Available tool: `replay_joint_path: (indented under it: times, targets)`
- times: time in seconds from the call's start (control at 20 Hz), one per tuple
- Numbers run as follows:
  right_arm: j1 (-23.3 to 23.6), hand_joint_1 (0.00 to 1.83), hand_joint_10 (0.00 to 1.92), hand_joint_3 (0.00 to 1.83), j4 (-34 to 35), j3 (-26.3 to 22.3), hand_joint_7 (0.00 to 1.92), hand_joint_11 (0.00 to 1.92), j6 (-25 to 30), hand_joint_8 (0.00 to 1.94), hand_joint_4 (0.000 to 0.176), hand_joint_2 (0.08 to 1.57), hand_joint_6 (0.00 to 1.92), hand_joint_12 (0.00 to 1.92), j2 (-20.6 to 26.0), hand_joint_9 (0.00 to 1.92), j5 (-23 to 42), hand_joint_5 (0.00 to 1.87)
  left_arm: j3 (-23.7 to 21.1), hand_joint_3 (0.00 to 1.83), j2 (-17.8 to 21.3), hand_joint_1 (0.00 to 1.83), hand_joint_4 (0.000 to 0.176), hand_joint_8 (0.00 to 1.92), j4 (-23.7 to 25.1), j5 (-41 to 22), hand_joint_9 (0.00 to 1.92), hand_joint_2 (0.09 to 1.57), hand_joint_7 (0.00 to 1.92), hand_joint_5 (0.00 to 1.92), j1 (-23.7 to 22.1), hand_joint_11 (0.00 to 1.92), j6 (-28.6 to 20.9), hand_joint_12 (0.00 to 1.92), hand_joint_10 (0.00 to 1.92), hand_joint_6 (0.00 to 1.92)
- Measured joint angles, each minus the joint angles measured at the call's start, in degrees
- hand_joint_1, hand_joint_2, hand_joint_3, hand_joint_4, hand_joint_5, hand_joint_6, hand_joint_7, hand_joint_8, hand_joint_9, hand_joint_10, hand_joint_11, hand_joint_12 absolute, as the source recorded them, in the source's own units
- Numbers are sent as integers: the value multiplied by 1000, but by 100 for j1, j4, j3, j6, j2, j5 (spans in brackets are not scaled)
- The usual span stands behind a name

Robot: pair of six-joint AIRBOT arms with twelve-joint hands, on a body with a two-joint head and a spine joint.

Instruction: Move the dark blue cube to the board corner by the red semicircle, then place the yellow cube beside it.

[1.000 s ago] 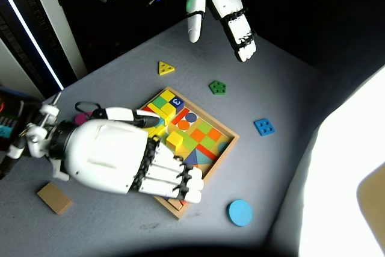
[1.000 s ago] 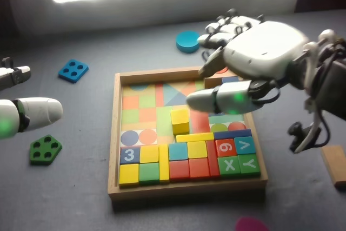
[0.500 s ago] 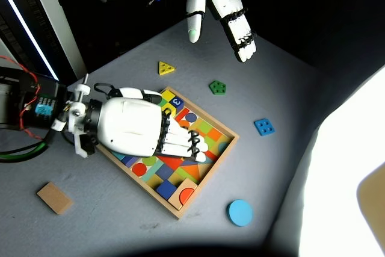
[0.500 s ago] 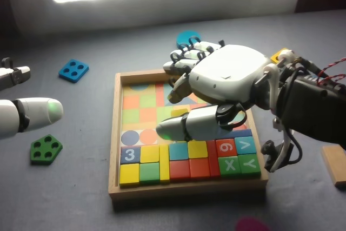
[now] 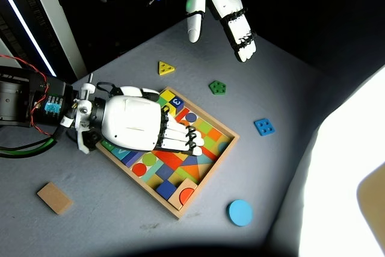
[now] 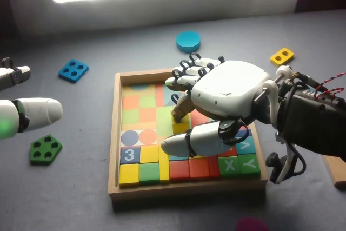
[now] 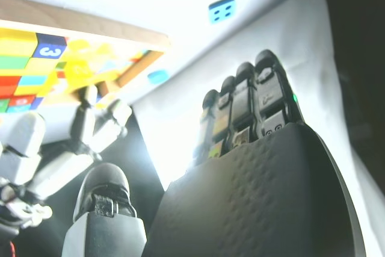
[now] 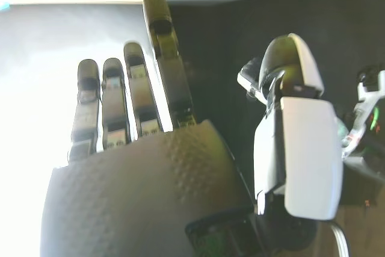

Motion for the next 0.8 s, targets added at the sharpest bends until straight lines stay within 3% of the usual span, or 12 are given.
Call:
replay_joint_path:
  times: [0.1, 0.15, 0.4, 0.7, 0.8]
  targets:
    - [-57, 0, 1, 1, -22, 0, 206, 0, -20, 3, 0, 1107, 8, 292, 0, 72, 94, 819, 0, 0, 0, 0, 0, 0, 2, 0, 0, 1089, 0, 0, -2, 0, 0, 0, 0, 0]
    - [-66, 0, 6, 0, -22, 0, 231, 0, -20, 6, 0, 1103, 10, 383, 0, 91, 111, 831, 0, 0, 0, 0, 0, 0, -2, -2, 0, 1088, 0, 0, -2, 0, 0, 0, 0, 0]
    - [-140, 0, 7, 1, -57, 46, 226, 0, -79, 6, 0, 1105, 6, 433, -2, 100, 225, 830, 0, 0, 0, 0, 0, 0, 0, 2, 0, 1085, 0, 0, -2, 0, 0, 0, 0, 0]
    - [-181, 0, 0, 0, -70, 356, 205, 0, -122, 0, 0, 1103, 0, 343, 7, 77, 323, 798, 0, 0, 0, 0, 0, 0, -4, 0, 0, 1089, 0, 0, 0, 0, 0, 0, 0, 0]
    - [-197, 0, 2, 1, -68, 437, 209, 0, -122, 2, 0, 1108, 2, 406, 24, 84, 339, 799, 0, 0, 0, 0, 0, 0, 0, 0, 0, 1089, 0, 0, -2, 0, 0, 0, 0, 0]
